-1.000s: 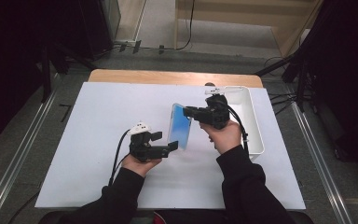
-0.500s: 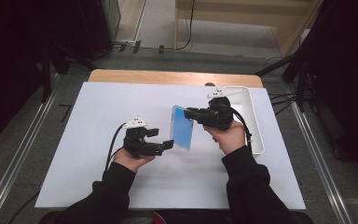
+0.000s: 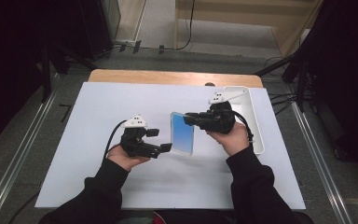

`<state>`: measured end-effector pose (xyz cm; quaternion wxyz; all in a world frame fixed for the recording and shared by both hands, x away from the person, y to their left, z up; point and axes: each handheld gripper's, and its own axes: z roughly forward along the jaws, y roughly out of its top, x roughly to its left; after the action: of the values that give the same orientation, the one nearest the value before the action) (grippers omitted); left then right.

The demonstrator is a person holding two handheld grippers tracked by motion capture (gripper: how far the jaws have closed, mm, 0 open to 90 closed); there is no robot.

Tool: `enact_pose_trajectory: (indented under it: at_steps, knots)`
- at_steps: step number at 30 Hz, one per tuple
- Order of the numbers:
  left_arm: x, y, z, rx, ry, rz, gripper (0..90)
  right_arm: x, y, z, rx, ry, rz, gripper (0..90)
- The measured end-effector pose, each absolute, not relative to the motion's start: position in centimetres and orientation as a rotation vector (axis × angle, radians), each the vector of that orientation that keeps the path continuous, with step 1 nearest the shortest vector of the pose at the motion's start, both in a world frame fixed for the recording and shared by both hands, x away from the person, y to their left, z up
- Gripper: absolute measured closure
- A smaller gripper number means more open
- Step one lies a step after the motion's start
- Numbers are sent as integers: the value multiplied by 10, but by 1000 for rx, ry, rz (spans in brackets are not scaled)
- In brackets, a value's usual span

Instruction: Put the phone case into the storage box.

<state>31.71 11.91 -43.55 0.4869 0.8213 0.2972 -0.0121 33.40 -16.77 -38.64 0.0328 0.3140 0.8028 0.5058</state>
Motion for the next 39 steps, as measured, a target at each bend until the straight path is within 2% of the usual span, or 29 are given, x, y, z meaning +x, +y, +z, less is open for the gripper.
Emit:
enact_pose_trajectory:
  at_steps: [7, 11, 16, 27, 39]
  knots:
    - [316, 123, -423, 2023, 640, -91, 156, 331, -170, -385, 877, 2532, 1592, 775]
    - [316, 126, -419, 2043, 598, -105, 203, 331, -170, -385, 863, 2583, 1578, 775]
    - [320, 129, -418, 2038, 603, -167, 203, 331, -172, -384, 800, 2649, 1600, 775]
    - [320, 129, -414, 2049, 537, -161, 230, 331, -174, -381, 698, 2752, 1604, 775]
    - [320, 131, -411, 2034, 502, -224, 246, 331, -166, -384, 610, 2843, 1611, 775]
